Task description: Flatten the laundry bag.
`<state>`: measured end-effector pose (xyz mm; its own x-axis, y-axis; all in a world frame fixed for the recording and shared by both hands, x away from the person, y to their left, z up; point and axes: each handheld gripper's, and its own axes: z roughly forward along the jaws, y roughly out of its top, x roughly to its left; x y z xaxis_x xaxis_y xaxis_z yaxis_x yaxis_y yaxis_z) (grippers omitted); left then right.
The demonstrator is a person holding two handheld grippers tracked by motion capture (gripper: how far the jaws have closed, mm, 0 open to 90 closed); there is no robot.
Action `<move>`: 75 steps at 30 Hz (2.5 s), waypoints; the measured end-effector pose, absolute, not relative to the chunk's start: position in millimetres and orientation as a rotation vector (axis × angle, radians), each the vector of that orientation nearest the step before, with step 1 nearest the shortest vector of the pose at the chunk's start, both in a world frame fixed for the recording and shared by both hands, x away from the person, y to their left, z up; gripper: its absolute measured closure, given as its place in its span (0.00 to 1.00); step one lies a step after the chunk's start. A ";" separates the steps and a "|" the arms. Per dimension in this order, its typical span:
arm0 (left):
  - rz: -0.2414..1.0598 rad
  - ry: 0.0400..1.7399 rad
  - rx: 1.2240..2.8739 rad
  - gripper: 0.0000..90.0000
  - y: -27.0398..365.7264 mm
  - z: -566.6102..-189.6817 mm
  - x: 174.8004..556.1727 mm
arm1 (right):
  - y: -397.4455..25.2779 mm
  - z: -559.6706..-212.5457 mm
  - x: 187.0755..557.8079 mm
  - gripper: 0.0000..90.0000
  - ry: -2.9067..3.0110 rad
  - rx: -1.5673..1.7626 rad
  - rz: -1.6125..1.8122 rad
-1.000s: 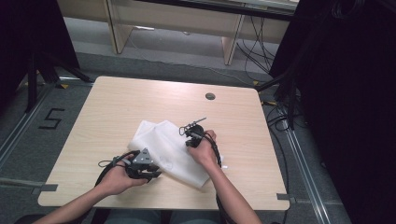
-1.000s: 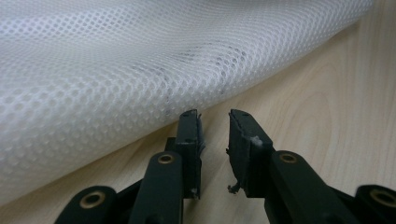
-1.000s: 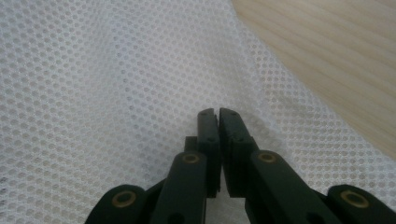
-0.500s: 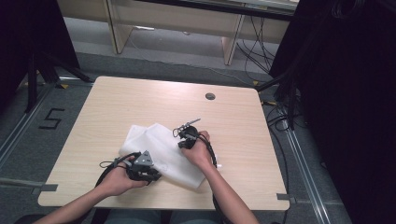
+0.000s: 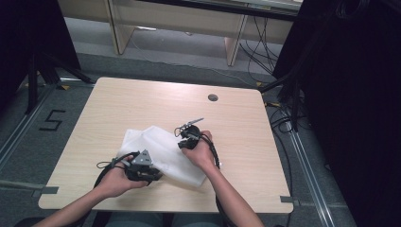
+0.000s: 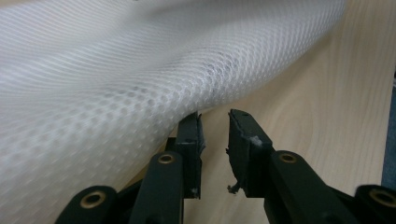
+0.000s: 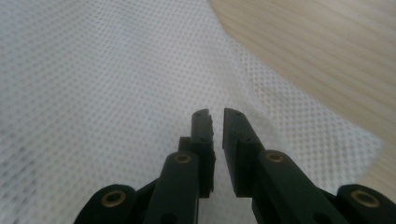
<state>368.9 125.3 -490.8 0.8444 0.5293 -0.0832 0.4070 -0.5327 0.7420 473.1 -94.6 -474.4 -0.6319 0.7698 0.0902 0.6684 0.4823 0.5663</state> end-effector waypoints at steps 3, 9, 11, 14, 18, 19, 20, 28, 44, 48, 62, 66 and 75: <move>0.245 0.727 2.122 0.80 141.2 -479.3 375.0 | -111.0 -462.9 461.9 0.93 2.561 1.242 0.871; 0.337 0.918 1.923 0.78 181.6 -461.0 393.6 | -147.5 -452.3 426.2 0.95 2.584 1.296 0.786; 0.385 0.963 1.893 0.77 189.7 -458.9 396.9 | -154.8 -451.0 414.8 0.95 2.618 1.292 0.813; 0.406 1.010 1.897 0.75 193.7 -465.4 402.1 | -162.6 -452.7 400.3 0.95 2.644 1.248 0.810; 0.387 1.051 1.969 0.74 185.9 -478.2 406.4 | -164.0 -458.7 388.6 0.95 2.689 1.238 0.764; 0.365 1.050 2.019 0.74 186.0 -480.2 407.4 | -163.2 -460.1 386.6 0.95 2.691 1.282 0.733; 0.368 1.069 2.032 0.75 184.1 -482.8 406.9 | -162.9 -463.1 387.7 0.95 2.700 1.249 0.741; 0.303 1.151 2.143 0.77 180.0 -496.9 404.8 | -156.1 -478.6 397.9 0.98 2.732 1.229 0.637; 0.242 1.124 2.199 0.77 175.2 -502.1 399.8 | -152.5 -449.9 428.6 0.86 2.622 1.203 0.637; 0.251 1.124 2.191 0.77 175.0 -502.7 399.4 | -143.6 -434.2 448.2 0.75 2.580 1.198 0.692; 0.251 1.112 2.188 0.77 174.8 -503.4 399.7 | -107.6 -455.8 504.5 0.55 2.615 1.087 0.675; 0.251 1.113 2.184 0.77 174.5 -503.5 399.9 | -103.7 -460.7 512.1 0.53 2.640 1.058 0.669; 0.250 1.111 2.183 0.77 174.6 -503.7 400.0 | -103.5 -479.8 515.3 0.62 2.684 1.093 0.621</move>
<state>400.0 174.6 -503.7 0.6195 0.7753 -0.1230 0.6476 -0.4161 0.6384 515.3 -103.5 -479.8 -0.7141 0.7000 -0.0070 0.6259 0.6428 0.4416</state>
